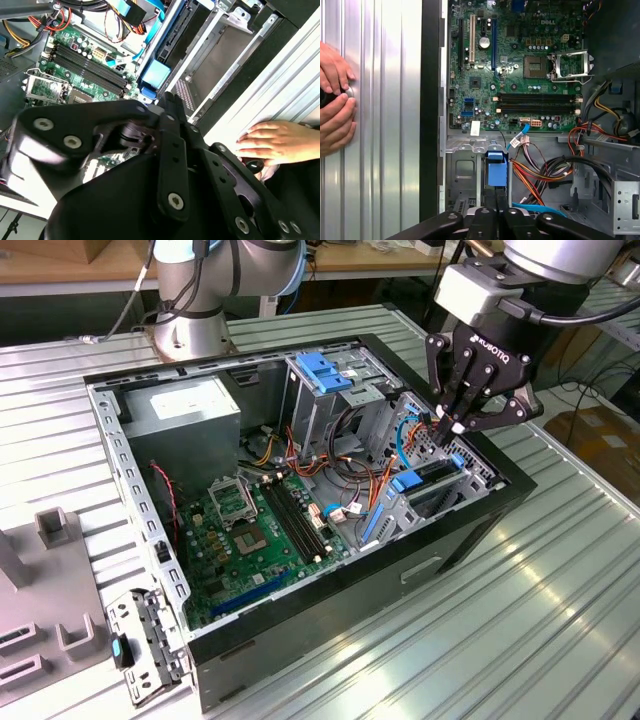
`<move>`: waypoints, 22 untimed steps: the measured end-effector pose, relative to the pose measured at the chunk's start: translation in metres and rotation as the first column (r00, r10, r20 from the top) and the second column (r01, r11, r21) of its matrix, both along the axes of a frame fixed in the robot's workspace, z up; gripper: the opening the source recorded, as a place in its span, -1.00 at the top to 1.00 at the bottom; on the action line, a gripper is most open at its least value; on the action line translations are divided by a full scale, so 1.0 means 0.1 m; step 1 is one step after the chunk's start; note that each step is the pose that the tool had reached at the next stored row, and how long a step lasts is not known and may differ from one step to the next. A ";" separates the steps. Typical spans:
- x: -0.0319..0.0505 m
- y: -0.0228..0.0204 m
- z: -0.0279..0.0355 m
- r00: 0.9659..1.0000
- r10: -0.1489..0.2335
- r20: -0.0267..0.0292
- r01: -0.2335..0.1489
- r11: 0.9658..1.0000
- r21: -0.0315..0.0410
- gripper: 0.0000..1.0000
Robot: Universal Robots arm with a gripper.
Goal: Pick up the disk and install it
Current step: 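Insert the disk into the insertion slot, then insert the first disk wire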
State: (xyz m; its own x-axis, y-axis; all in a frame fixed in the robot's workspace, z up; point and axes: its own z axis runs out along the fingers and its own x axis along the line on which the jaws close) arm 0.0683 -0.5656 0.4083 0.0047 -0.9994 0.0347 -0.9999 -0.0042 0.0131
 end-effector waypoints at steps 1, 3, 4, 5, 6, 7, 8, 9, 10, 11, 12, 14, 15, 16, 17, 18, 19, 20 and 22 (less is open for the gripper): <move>0.000 0.000 0.000 1.000 0.000 0.000 0.000 1.000 0.000 0.76; 0.000 0.000 0.000 1.000 0.000 0.000 0.000 1.000 0.000 0.79; 0.000 0.000 0.000 1.000 0.000 0.000 0.000 1.000 0.000 0.79; 0.000 0.000 0.000 1.000 0.000 0.000 0.000 1.000 0.000 0.79; 0.000 -0.001 0.000 1.000 0.000 0.000 0.000 1.000 0.000 0.79; 0.000 -0.001 0.000 1.000 0.000 0.000 0.000 1.000 0.000 0.79; 0.000 -0.001 0.000 1.000 0.000 0.000 0.000 1.000 0.000 0.79; 0.000 -0.001 -0.001 1.000 0.000 0.000 0.000 1.000 0.000 0.79; 0.000 -0.001 0.000 1.000 0.000 0.000 0.000 1.000 0.000 0.79; 0.001 -0.002 0.000 1.000 0.000 0.000 0.000 1.000 0.000 0.79; 0.002 -0.002 0.000 1.000 0.000 0.000 0.000 1.000 0.000 0.79; 0.003 -0.002 0.000 1.000 0.000 0.000 0.000 1.000 0.000 0.79; 0.003 -0.002 0.000 1.000 0.000 0.000 0.000 1.000 0.000 0.79; 0.005 -0.002 0.000 1.000 0.000 0.000 0.000 1.000 0.000 0.79; 0.012 -0.002 0.000 1.000 0.000 0.000 0.000 1.000 0.000 0.79; 0.022 -0.002 -0.001 1.000 0.000 0.000 0.000 1.000 0.000 0.79; 0.044 -0.002 -0.001 1.000 0.000 0.000 0.000 1.000 0.000 0.79; 0.063 -0.001 -0.002 1.000 0.000 0.000 0.000 1.000 0.000 0.79; 0.073 -0.001 -0.002 1.000 0.000 0.000 0.000 1.000 0.000 0.79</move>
